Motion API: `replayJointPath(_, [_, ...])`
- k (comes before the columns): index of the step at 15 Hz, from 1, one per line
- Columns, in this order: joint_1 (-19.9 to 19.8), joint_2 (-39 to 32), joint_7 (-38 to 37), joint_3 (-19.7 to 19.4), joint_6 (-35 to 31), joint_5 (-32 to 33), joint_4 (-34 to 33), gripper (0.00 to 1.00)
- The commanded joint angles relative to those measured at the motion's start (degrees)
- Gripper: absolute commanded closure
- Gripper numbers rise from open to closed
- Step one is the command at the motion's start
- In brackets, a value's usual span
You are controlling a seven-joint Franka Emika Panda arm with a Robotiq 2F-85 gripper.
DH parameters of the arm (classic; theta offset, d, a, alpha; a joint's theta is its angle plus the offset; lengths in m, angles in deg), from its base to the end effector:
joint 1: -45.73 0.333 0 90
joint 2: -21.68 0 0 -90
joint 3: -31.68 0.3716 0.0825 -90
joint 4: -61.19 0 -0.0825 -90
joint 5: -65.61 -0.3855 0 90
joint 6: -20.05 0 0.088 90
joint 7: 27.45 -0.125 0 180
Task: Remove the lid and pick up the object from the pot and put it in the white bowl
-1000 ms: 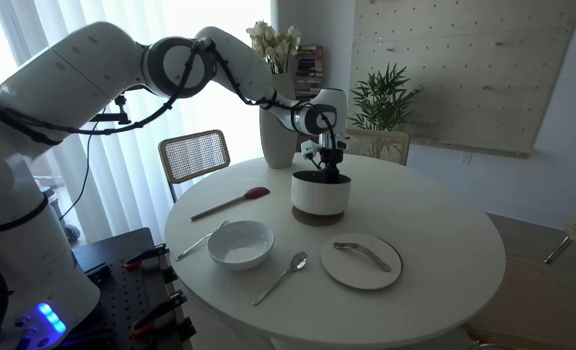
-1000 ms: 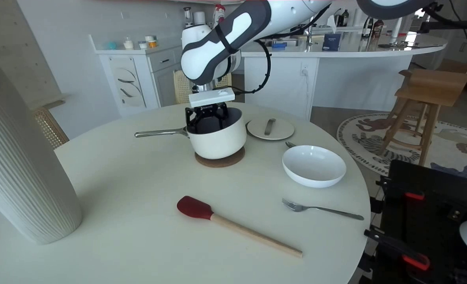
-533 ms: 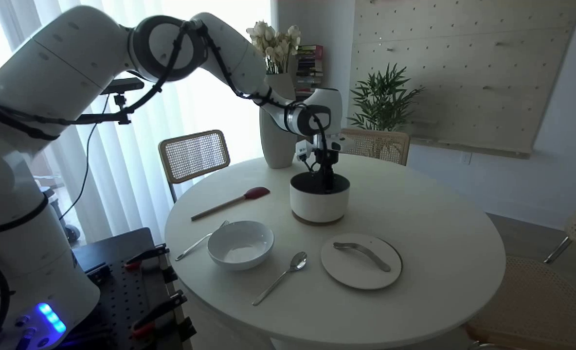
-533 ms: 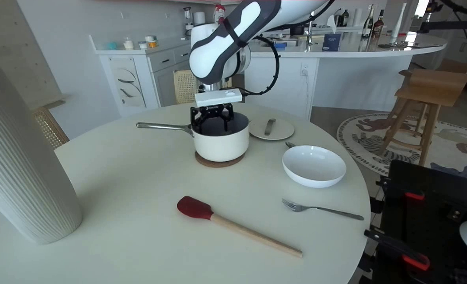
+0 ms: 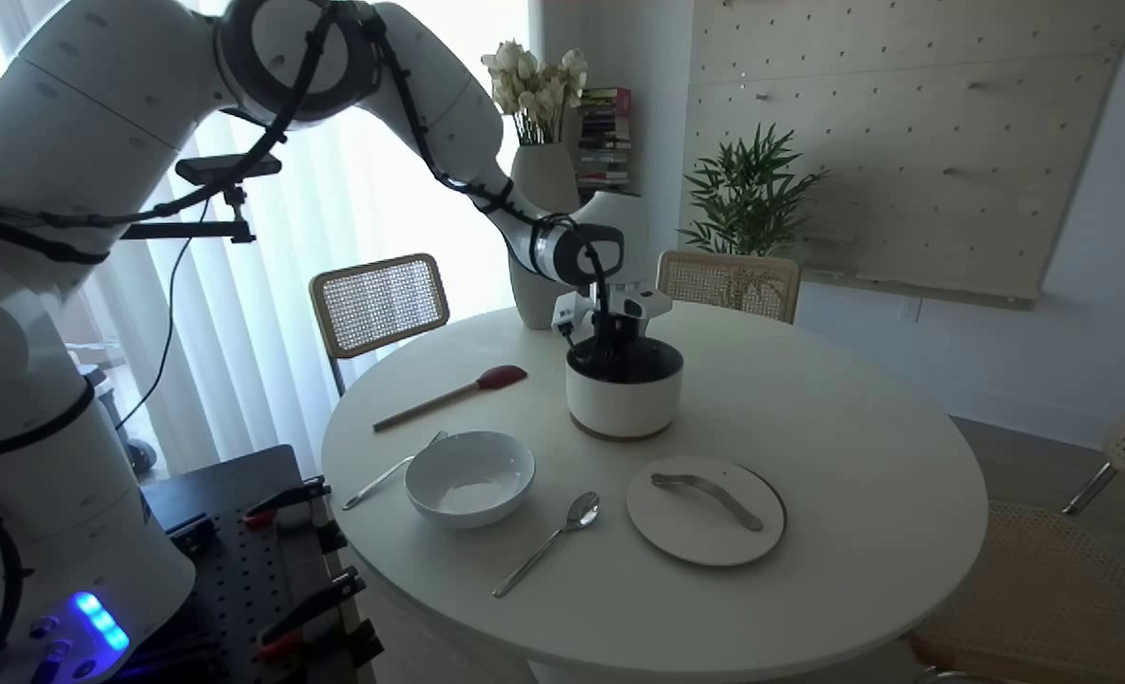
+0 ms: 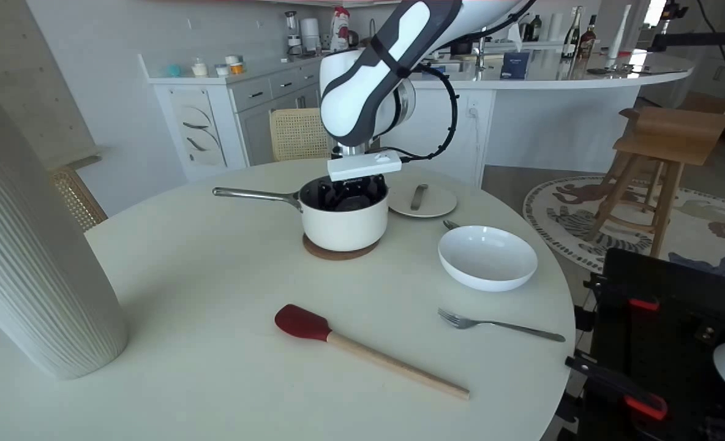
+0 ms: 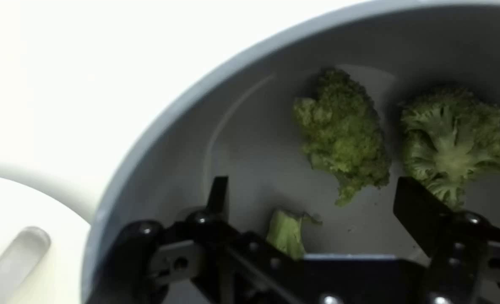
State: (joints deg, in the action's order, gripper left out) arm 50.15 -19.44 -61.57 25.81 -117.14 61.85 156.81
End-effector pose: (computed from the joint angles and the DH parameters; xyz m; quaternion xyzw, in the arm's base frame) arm 0.7201 -0.0069 0.2123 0.9487 -0.3161 0.0091 0.0090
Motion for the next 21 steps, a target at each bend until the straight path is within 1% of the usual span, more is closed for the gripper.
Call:
replayJointPath(1, [0.8, 5.6, -0.1, -0.9, -2.9, -0.4, 8.2, 0.0])
replayJointPath(4, [0.9, 6.5, -0.1, -0.7, -3.1, -0.5, 9.7, 0.0])
replayJointPath(9, [1.6, 7.0, -0.4, -0.8, -2.5, -0.1, 9.8, 0.0])
replayJointPath(21, [1.3, 4.4, -1.1, -1.2, -1.6, -0.3, 6.0, 0.0])
